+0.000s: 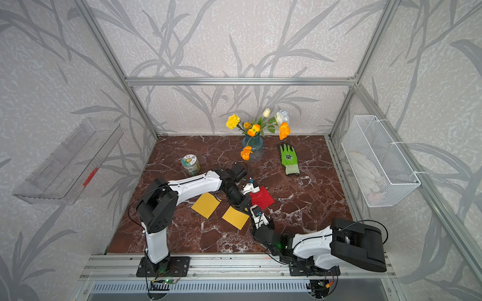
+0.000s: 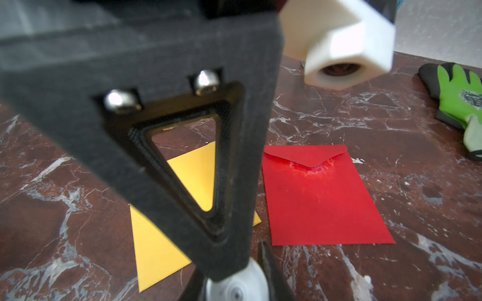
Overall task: Seal the envelope with a glue stick
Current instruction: Close the lid of the glue stick.
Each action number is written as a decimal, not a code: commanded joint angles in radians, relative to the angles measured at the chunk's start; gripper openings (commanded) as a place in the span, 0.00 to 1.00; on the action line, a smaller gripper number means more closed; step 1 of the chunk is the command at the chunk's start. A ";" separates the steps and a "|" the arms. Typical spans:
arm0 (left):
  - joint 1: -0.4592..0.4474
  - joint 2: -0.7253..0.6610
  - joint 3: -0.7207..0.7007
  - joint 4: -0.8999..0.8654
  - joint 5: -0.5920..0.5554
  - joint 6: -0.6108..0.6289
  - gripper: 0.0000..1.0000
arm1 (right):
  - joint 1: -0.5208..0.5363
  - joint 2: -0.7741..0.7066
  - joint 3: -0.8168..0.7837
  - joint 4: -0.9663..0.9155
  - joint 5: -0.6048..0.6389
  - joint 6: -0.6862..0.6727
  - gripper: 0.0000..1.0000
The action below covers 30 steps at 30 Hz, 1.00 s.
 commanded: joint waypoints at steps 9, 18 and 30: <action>-0.017 0.060 -0.142 -0.010 -0.190 -0.011 0.20 | 0.033 0.064 -0.071 -0.264 -0.090 0.121 0.00; -0.030 0.051 -0.246 0.031 -0.179 -0.037 0.18 | 0.052 0.064 -0.077 -0.298 -0.065 0.173 0.00; -0.034 0.027 -0.285 0.021 -0.214 -0.050 0.18 | 0.086 0.145 -0.024 -0.353 -0.012 0.218 0.00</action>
